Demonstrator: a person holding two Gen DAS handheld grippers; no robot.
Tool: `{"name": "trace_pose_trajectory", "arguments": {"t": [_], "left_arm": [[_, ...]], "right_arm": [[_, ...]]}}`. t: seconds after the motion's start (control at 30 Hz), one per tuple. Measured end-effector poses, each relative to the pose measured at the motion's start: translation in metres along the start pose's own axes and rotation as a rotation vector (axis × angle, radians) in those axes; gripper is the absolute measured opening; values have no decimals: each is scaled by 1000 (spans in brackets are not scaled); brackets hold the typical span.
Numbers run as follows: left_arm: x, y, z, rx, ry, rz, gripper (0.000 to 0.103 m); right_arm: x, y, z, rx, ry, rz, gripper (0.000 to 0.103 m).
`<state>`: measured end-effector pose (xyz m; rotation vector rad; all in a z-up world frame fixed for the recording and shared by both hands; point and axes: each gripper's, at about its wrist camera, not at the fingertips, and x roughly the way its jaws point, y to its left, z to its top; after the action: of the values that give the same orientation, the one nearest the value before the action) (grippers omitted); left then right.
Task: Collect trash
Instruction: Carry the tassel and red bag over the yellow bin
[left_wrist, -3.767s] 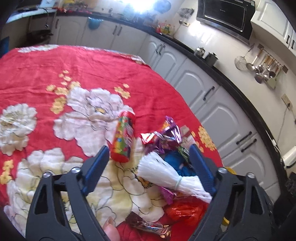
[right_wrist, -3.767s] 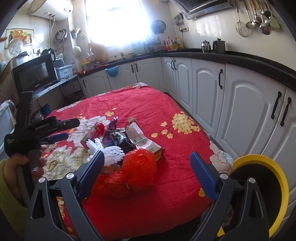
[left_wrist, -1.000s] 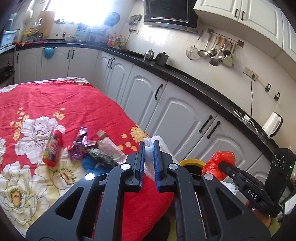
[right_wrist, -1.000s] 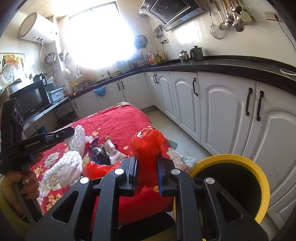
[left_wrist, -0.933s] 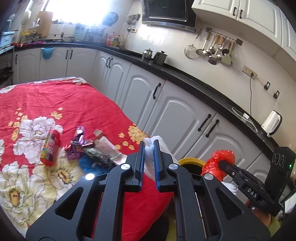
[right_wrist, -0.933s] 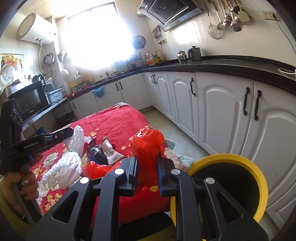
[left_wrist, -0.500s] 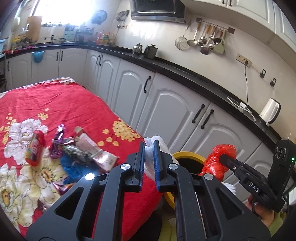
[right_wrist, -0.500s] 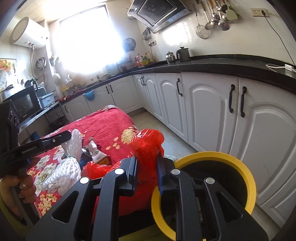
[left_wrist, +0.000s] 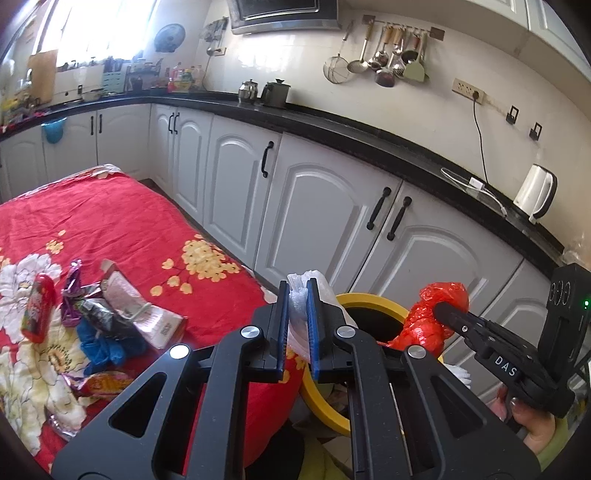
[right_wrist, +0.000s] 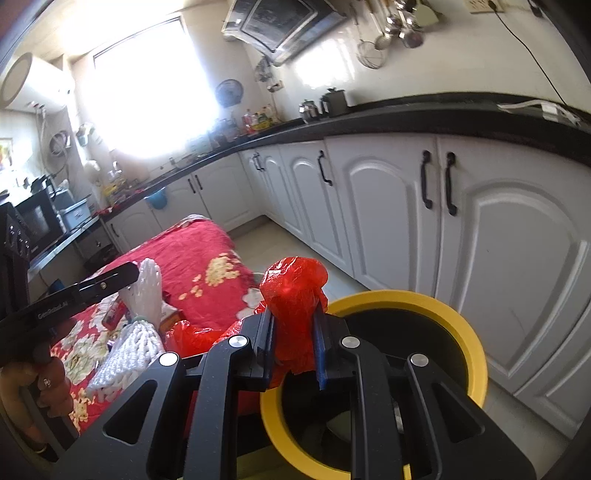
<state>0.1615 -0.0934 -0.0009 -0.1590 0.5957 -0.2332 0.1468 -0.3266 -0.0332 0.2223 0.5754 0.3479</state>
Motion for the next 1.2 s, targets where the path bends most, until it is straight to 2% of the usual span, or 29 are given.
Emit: {"name": "trace_pose_trajectory", "arguments": {"t": [0.67, 0.9, 1.2], "left_arm": [[58, -37, -25, 112, 86, 31, 5], [72, -50, -32, 141, 99, 32, 5], [90, -62, -41, 166, 113, 39, 6]], "right_arm": [[-1, -67, -16, 99, -25, -200, 16], [-4, -78, -20, 127, -49, -264, 17], [-2, -90, -25, 145, -48, -296, 19]]}}
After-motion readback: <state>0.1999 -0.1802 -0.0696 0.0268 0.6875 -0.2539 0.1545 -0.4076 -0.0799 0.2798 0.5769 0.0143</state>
